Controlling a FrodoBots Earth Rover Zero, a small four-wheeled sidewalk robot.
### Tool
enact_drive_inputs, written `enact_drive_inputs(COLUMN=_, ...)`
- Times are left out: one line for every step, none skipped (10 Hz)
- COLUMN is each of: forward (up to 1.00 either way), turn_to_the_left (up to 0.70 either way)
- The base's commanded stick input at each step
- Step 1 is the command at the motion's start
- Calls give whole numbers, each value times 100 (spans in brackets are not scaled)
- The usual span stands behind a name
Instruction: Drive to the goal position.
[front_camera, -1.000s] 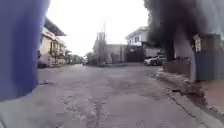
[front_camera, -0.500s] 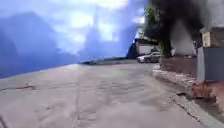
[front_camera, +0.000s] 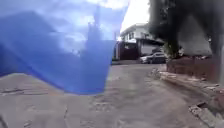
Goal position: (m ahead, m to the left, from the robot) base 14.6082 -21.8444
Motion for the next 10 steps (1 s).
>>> enact_drive_inputs(forward=85, turn_to_the_left=5)
enact_drive_inputs(forward=85, turn_to_the_left=4)
enact_drive_inputs(forward=85, turn_to_the_left=1)
enact_drive_inputs(forward=85, turn_to_the_left=5)
enact_drive_inputs(forward=85, turn_to_the_left=8)
enact_drive_inputs(forward=85, turn_to_the_left=4)
enact_drive_inputs(forward=85, turn_to_the_left=4)
enact_drive_inputs(forward=85, turn_to_the_left=6)
enact_drive_inputs(forward=85, turn_to_the_left=3)
enact_drive_inputs(forward=85, turn_to_the_left=1)
